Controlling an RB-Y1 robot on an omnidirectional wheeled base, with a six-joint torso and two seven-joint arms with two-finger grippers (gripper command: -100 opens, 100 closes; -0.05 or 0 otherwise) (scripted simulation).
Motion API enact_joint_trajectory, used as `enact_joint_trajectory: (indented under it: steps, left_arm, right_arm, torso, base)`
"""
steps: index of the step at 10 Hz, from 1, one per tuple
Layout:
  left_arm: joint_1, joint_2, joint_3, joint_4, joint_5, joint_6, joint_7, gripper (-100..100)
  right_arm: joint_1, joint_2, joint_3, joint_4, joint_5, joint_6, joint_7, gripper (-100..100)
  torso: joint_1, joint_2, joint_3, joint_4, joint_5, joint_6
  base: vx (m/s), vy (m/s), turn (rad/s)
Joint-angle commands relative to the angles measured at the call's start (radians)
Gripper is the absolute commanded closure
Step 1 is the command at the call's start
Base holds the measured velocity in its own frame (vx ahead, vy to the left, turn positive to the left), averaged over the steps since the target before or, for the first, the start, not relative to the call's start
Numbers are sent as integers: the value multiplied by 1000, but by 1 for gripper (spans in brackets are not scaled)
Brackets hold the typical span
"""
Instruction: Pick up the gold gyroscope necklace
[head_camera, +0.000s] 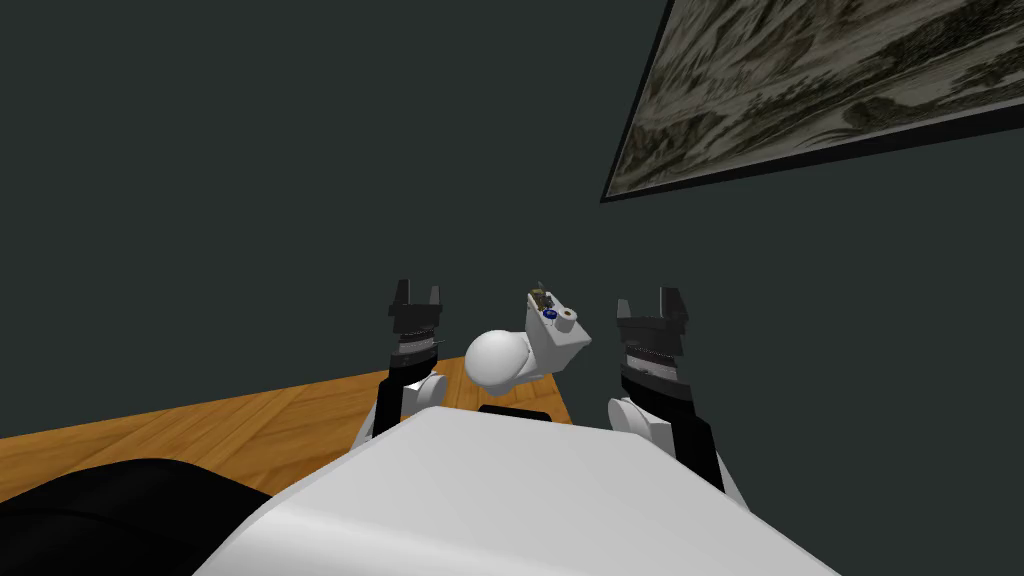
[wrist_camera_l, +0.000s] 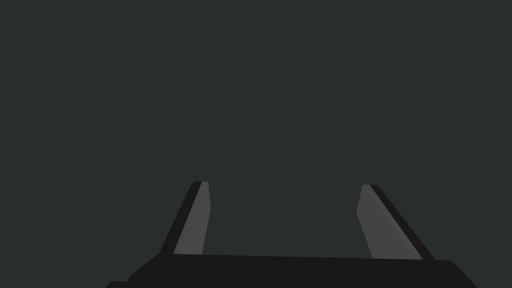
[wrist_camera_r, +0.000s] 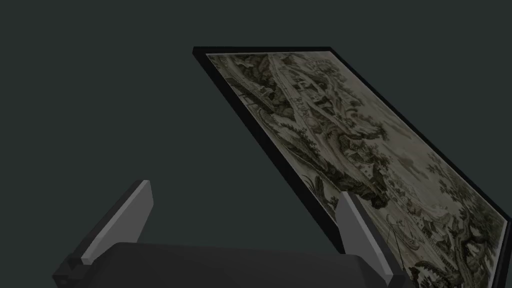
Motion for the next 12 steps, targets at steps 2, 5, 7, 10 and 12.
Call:
enact_joint_trajectory:
  steps: [2,5,7,10,12]
  left_arm:
    - [0,0,0,0,0,0,0,0]
    - [0,0,0,0,0,0,0,0]
    - [0,0,0,0,0,0,0,0]
    - [0,0,0,0,0,0,0,0]
    - [0,0,0,0,0,0,0,0]
  right_arm:
    - [-14,-47,0,19,25,23,-5,-100]
    - [-49,-102,-1,69,88,80,-14,-100]
    - [-81,-129,-2,119,148,135,-21,-100]
    - [-119,-152,-3,183,216,196,-27,-100]
    - [-140,-162,-4,219,261,239,-29,-100]
  torso:
    - [2,0,0,0,0,0]
    - [7,0,0,0,2,0]
    - [11,-2,-1,0,2,0]
    - [8,1,0,0,2,0]
    - [9,0,0,0,2,0]
  base:
    - [3,60,44]
    - [-3,119,71]
    - [26,173,105]
    - [-10,133,83]
    - [22,124,63]
